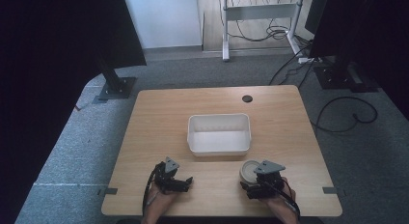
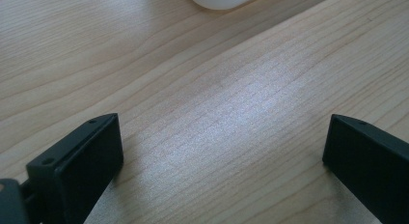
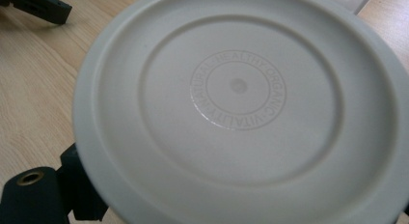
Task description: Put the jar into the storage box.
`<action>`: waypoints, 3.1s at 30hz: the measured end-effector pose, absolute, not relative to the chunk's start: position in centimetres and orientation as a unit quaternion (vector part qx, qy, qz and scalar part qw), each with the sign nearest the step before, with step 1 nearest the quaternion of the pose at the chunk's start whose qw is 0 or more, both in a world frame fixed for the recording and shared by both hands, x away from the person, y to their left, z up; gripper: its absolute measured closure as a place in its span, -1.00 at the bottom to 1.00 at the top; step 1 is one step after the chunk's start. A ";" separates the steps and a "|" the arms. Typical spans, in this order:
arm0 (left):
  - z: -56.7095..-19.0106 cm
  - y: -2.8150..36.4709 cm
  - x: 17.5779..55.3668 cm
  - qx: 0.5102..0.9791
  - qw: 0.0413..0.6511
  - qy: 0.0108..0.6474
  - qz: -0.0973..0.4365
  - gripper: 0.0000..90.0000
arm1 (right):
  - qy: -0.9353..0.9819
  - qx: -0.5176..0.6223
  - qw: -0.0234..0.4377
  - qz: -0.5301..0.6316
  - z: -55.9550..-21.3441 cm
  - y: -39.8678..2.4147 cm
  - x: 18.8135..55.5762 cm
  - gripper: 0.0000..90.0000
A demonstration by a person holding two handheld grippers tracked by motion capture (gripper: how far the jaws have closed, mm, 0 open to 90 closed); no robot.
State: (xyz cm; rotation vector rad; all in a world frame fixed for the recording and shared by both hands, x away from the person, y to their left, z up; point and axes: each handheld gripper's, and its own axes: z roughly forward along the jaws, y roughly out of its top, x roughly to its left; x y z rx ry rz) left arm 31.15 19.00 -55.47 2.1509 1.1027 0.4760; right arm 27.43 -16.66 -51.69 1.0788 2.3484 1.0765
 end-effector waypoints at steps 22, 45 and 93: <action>-55.5 19.0 31.1 0.823 0.333 0.423 0.182 -0.99 | 0.826 0.374 0.176 0.382 -50.8 -15.3 28.8 -0.78; -55.5 19.0 31.1 0.823 0.331 0.423 0.182 -0.99 | 0.823 0.363 0.186 0.395 -49.4 -13.3 30.8 -0.78; -55.5 19.0 31.2 0.823 0.332 0.422 0.183 -0.99 | 0.817 0.361 0.198 0.404 -47.8 -9.3 36.8 -0.78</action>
